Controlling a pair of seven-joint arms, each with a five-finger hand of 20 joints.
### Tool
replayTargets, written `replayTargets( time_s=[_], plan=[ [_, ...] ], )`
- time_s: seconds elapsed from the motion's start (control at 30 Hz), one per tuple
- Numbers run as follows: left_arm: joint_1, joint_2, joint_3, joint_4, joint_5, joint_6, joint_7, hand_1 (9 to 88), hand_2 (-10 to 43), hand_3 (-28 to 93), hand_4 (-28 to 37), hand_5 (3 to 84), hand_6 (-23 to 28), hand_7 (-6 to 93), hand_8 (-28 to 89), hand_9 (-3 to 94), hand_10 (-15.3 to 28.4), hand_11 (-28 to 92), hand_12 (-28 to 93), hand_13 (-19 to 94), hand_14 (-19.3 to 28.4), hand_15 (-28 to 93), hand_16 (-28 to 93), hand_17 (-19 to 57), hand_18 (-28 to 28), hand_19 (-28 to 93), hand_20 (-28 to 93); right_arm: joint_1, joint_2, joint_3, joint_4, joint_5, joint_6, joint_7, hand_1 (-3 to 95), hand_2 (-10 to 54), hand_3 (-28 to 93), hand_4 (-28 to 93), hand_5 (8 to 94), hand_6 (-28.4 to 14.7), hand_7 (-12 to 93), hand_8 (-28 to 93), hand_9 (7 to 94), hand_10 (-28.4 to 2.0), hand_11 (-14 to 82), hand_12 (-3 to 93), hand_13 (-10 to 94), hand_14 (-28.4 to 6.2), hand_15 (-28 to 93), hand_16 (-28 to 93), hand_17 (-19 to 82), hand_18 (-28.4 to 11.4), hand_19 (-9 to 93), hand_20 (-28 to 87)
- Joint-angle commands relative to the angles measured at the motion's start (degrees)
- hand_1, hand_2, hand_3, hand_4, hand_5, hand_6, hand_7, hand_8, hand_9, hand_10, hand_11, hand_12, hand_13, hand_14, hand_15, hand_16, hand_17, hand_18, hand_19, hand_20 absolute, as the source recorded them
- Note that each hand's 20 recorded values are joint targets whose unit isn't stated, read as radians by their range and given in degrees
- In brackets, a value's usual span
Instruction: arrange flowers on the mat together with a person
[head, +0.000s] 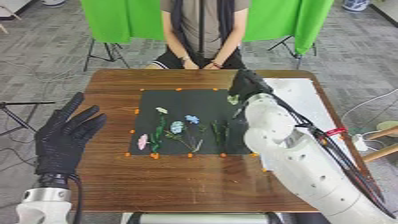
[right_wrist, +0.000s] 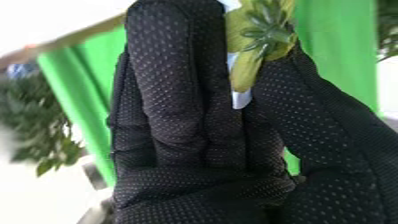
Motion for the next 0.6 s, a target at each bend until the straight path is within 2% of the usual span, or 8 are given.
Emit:
replayTargets(
  time_s=[0.03,0.2,0.23,0.37,0.6],
  plan=[
    [0.35,-0.48,0.43,0.27,0.29,-0.13,-0.86,20.8,7.8,76,-28.3,34.4,7.9,9.1,-8,36.9,21.6,23,11,31,28.4,48,-10,0.3,28.4,74,-28,-2.89,-2.52,-1.58,1.24,0.19,-2.48,-0.33,55.2,-9.5,73,-28,82.0,1.0,19,-2,92.5,-8.1,13.4,29.5,80,-5.0,46,23,28,-17.7,85,-2],
    [0.63,-0.45,0.30,0.24,0.23,0.06,-0.94,20.8,7.7,76,-28.3,34.6,8.0,9.2,-8,37.0,21.6,23,11,31,28.4,48,-10,0.3,28.4,74,-28,-3.77,-2.49,-1.02,0.60,-0.58,-4.80,-0.45,51.4,-9.5,72,-28,77.8,1.0,17,-4,88.0,-9.4,17.3,25.4,76,-7.0,49,18,25,-17.9,84,-2],
    [0.68,-0.60,0.14,0.21,0.27,-0.10,-1.24,20.8,7.7,76,-28.3,34.6,8.0,9.3,-8,37.0,21.6,23,11,32,28.4,48,-10,0.3,28.4,74,-28,-3.93,-2.45,-0.97,0.39,-1.08,-5.60,-0.41,50.4,-9.5,72,-28,77.2,0.9,17,-4,87.2,-9.6,19.1,23.9,76,-7.5,50,16,25,-17.9,83,-1],
    [0.50,-0.39,0.37,0.30,0.24,-0.01,-1.03,20.9,7.8,76,-28.3,34.7,8.1,9.2,-8,37.4,22.0,24,11,33,28.4,49,-10,0.3,28.4,74,-28,-4.33,-2.60,-0.95,0.16,-4.08,-8.89,-1.13,43.4,-9.5,75,-28,75.0,1.0,17,-5,83.8,-10.9,25.9,17.1,73,-8.7,53,12,23,-18.3,82,1],
    [0.32,-0.41,0.37,0.29,0.33,0.08,-1.27,21.0,7.8,76,-28.3,34.8,8.2,9.2,-8,37.5,22.0,24,11,33,28.4,49,-10,0.3,28.4,74,-28,-5.21,-2.70,0.29,-1.78,-4.37,-9.38,-1.97,34.1,-8.0,77,-28,70.9,1.0,15,-14,80.9,-12.7,27.3,15.9,71,-10.3,55,11,21,-18.9,81,3]
  ],
)
